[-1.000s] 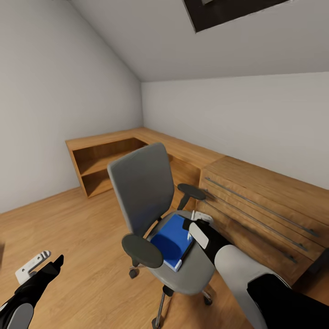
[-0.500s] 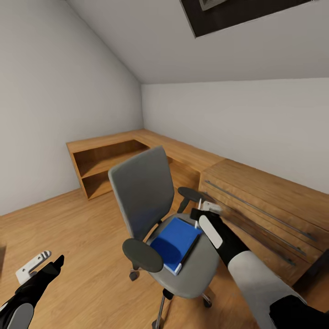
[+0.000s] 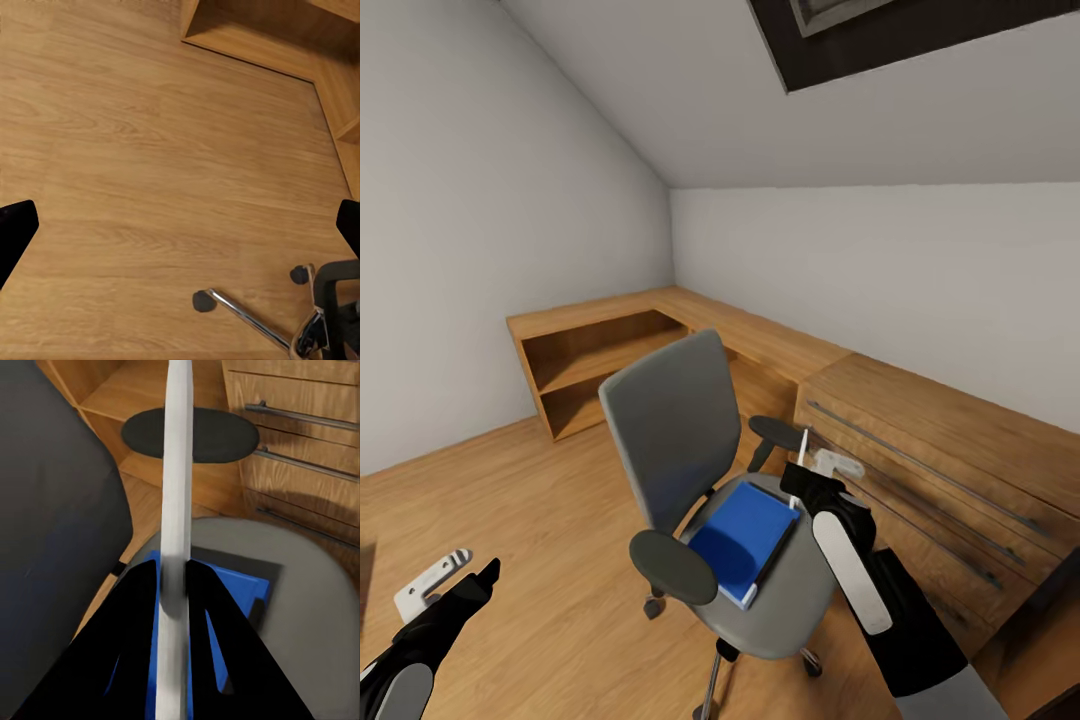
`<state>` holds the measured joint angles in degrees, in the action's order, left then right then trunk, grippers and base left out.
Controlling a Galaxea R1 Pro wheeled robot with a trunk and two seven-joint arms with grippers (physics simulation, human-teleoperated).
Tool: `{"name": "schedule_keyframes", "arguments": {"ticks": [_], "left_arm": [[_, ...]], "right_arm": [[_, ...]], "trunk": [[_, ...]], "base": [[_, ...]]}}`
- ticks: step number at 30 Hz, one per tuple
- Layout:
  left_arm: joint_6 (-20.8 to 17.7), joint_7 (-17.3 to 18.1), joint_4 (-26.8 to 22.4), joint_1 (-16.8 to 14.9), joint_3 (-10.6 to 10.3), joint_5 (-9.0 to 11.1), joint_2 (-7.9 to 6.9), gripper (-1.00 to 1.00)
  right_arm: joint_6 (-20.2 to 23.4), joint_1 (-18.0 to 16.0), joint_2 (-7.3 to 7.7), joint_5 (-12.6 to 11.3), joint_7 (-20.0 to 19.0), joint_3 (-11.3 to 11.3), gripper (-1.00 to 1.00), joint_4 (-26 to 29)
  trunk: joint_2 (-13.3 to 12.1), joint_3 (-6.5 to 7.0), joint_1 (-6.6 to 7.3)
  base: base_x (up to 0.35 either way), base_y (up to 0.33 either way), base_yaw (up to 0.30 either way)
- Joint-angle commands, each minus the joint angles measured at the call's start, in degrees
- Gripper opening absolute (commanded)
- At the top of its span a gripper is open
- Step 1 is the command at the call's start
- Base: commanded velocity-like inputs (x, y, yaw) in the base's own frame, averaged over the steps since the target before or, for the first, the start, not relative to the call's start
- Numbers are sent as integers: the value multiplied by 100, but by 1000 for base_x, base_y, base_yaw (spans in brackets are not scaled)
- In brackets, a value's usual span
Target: In the bedroom, organize the workspace by keeping the computer under the desk, ensuring the monitor is on the desk, placing the keyboard on the desk next to the monitor, placing the mouse on the desk next to the keyboard, moving the folder from the swivel chair onto the desk next to the mouse, stacking the notebook on top of the folder with the pen on top of the notebook, and positioning the swivel chair next to the desk.
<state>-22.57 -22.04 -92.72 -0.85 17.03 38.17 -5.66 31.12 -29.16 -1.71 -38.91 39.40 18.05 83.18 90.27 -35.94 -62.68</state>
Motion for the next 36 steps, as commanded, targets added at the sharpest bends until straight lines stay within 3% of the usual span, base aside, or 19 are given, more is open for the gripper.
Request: {"name": "schedule_keyframes", "arguments": {"ticks": [1, 7, 18, 21, 23, 27, 31, 36], "left_arm": [[-19, -43, -9, -3, 0, 58, -3, 100], [-19, -45, -9, -3, -1, 58, -3, 100], [-21, -46, -9, -3, -14, 58, 3, 100], [-20, -46, -9, -3, -113, 54, 3, 100], [-13, -54, -9, -3, -386, 50, 1, 100], [-6, -54, -9, -3, -414, 42, 3, 100], [2, -54, -9, -3, -510, -113, -14, 100], [42, -54, -9, -3, -579, -609, -5, 100]], "right_arm": [[12, 16, 5, -47, 56, 5, -100, 46], [13, 48, 12, -45, 63, -1, -100, 114], [-22, 62, 21, -31, 59, 6, -100, 417], [-26, 67, 17, -24, 69, 6, -100, 426], [-27, 68, 20, -12, 74, 4, -100, 427], [-27, 68, 21, -12, 76, -1, -100, 427], [-27, 68, 22, -12, 77, -2, -100, 432], [-27, 68, 21, -4, 77, -2, -100, 435]], "trunk": [[-38, 13, 23], [-279, 120, 155], [-720, 318, 396], [-841, 372, 462], [-921, 408, 506], [-1081, 479, 594], [-1242, 548, 682], [-1442, 636, 792]], "base": [[0, 0, 0], [-51, 0, 0], [-246, 0, 0], [-13, 0, 0], [-3, 0, -65], [0, 0, -202], [0, 0, -174], [0, 0, -41]]}}
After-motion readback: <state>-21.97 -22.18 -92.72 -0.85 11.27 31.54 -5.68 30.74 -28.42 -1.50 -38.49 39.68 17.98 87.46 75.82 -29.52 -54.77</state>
